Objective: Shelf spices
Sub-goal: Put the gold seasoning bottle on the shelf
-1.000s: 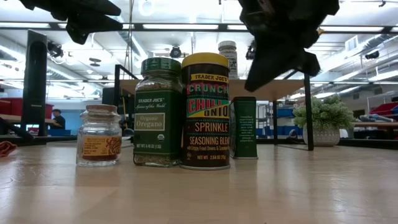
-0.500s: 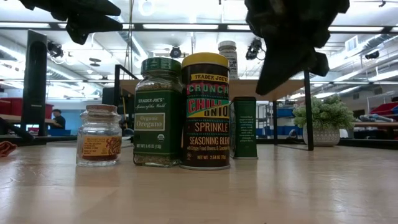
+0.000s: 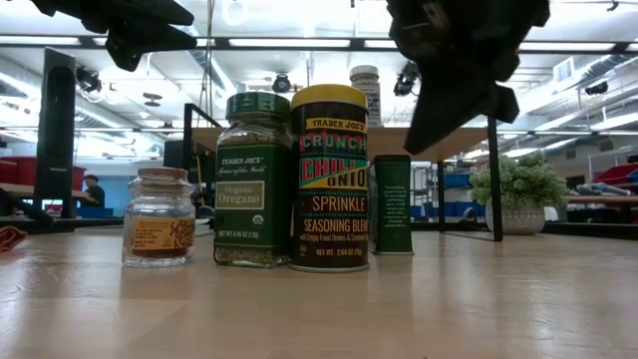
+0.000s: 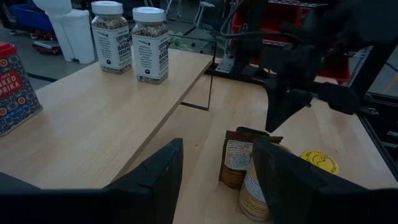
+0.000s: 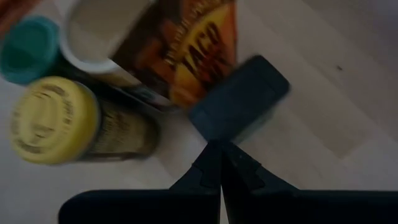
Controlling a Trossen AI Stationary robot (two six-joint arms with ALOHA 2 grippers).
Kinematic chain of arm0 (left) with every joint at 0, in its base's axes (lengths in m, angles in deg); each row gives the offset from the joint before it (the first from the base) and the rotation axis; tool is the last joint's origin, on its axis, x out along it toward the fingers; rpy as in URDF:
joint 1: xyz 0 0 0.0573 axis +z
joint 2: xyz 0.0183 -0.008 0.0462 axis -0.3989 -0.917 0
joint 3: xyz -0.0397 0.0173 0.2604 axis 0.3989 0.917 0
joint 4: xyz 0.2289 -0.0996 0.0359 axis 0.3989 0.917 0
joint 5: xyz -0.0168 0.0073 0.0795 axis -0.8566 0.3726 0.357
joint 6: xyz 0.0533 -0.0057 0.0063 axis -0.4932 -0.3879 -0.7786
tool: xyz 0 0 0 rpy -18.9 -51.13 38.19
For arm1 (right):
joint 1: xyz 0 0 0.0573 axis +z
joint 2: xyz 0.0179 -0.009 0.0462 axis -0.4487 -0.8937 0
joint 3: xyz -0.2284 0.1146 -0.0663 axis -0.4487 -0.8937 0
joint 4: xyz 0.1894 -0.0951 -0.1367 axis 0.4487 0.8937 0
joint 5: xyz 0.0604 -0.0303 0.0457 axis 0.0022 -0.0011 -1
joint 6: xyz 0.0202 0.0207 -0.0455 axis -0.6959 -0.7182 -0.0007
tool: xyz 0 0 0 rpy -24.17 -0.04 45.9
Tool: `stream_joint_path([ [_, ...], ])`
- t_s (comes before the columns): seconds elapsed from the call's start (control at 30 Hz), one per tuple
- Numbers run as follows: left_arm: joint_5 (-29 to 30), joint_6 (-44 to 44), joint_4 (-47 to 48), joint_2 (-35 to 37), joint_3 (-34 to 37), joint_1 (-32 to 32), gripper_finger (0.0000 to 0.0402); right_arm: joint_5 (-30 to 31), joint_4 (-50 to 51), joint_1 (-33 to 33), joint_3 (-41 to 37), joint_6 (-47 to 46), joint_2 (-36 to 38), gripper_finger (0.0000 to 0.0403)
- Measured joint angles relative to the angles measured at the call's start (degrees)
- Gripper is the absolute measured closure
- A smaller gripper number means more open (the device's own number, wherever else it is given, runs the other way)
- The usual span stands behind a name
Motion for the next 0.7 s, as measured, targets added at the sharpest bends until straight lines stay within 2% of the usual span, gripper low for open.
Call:
stream_joint_path([
  [0.2,0.0,0.0,0.0,0.0,0.0,0.0,0.0204,0.0,2.8,0.0,0.0,-1.9,0.0,0.0403],
  [0.47,0.0,0.0,0.0,0.0,0.0,0.0,0.0204,0.6,-6.2,0.9,0.0,1.1,0.0,0.0403],
  [0.7,0.0,0.0,0.0,0.0,0.0,0.0,0.0204,1.1,-1.8,-0.5,0.0,0.2,0.0,0.0403],
])
